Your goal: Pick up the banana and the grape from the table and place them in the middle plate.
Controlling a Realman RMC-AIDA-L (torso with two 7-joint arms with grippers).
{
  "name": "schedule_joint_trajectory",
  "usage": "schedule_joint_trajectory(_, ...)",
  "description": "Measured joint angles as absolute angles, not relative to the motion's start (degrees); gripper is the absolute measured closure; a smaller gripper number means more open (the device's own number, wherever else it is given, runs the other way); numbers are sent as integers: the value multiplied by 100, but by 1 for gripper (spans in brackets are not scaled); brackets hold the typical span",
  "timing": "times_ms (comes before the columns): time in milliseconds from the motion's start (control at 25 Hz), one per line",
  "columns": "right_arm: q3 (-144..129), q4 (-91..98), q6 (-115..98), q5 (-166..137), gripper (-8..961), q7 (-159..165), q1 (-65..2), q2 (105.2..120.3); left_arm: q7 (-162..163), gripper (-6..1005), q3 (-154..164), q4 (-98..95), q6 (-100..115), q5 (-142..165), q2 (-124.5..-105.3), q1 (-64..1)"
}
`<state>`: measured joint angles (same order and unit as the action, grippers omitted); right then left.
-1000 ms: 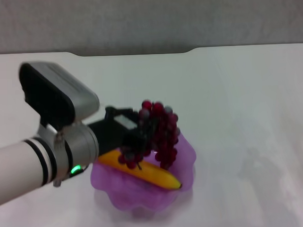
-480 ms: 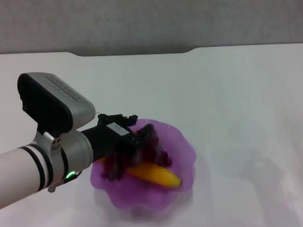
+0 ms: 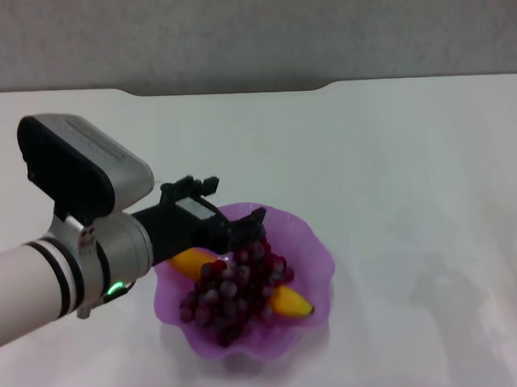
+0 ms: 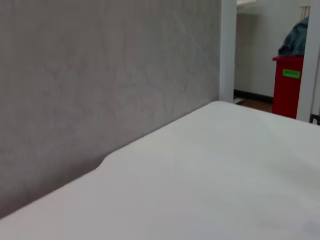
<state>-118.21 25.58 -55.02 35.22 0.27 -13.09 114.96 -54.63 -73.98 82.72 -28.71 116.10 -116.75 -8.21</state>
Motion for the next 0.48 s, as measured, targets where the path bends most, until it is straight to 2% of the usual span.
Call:
schedule_joint_trajectory(40, -11821, 2557, -5501, 3521, 922, 27, -1309, 11496, -5468, 235, -7405, 8302, -2871, 11610, -11674, -815)
schedule_joint_trajectory(240, -11821, 2556, -5491, 3519, 922, 27, -1309, 11496, -5671, 201, -7509, 8636, -2723, 11473, -11673, -602)
schedule_joint_trajectory(480, -11821, 2544, -5487, 3528, 922, 26, -1305, 11496, -7077, 327, -7660, 8685, -1885, 9578, -11672, -157)
